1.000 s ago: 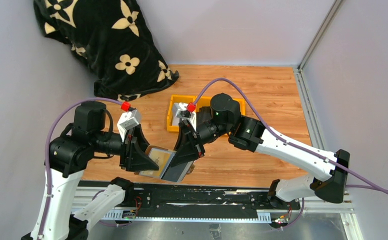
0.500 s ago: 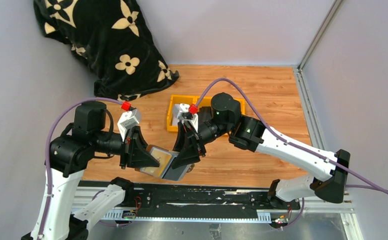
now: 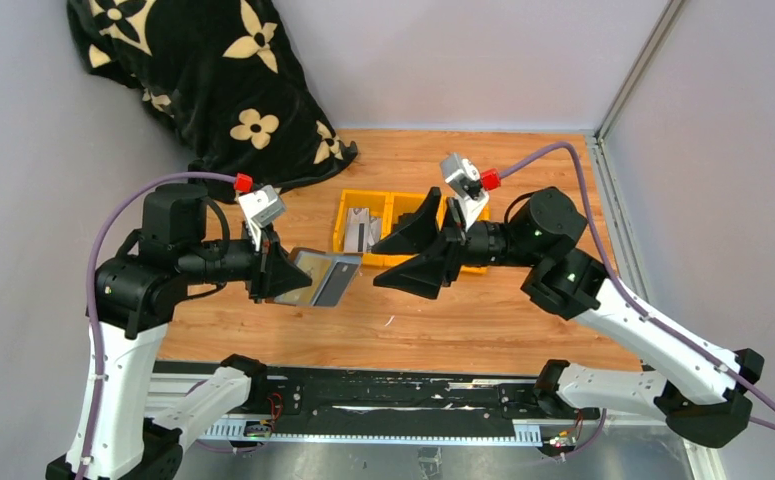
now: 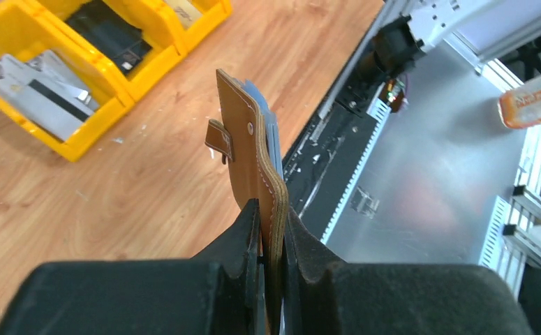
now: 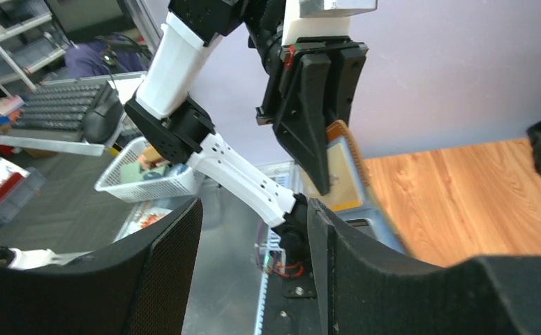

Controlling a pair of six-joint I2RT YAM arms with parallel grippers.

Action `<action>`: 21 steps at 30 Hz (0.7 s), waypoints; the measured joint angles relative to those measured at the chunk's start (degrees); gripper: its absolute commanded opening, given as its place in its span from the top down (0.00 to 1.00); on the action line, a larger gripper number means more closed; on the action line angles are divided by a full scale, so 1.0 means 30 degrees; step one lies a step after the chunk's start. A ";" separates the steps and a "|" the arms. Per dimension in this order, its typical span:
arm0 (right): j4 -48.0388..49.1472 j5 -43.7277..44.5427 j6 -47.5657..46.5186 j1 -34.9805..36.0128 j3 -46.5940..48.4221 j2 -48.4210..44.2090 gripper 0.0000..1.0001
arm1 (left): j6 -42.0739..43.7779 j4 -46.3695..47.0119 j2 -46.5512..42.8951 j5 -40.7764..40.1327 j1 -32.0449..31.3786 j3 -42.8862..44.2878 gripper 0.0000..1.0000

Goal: Take the credit cards out of the card holder
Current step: Remove the credit card from the card holder.

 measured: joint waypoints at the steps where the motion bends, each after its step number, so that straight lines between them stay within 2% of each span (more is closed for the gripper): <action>1: 0.0831 -0.0007 0.0590 0.0029 -0.0415 -0.0066 0.40 | -0.0015 0.0087 0.0051 -0.0379 0.0058 0.0175 1.00; 5: 0.3191 -0.0117 0.2586 0.0561 -0.1559 0.1195 0.40 | -0.0364 0.0393 0.0044 -0.1027 0.0160 0.0284 1.00; 11: 0.4466 -0.0546 0.4444 0.1100 -0.2433 0.3861 0.42 | -0.0962 0.0641 -0.0102 -0.1100 0.0357 0.0306 1.00; 21: 0.6484 -0.0809 0.5595 0.1107 -0.2412 0.4947 0.44 | -0.1909 0.1209 -0.0685 -0.0437 0.0393 0.0415 1.00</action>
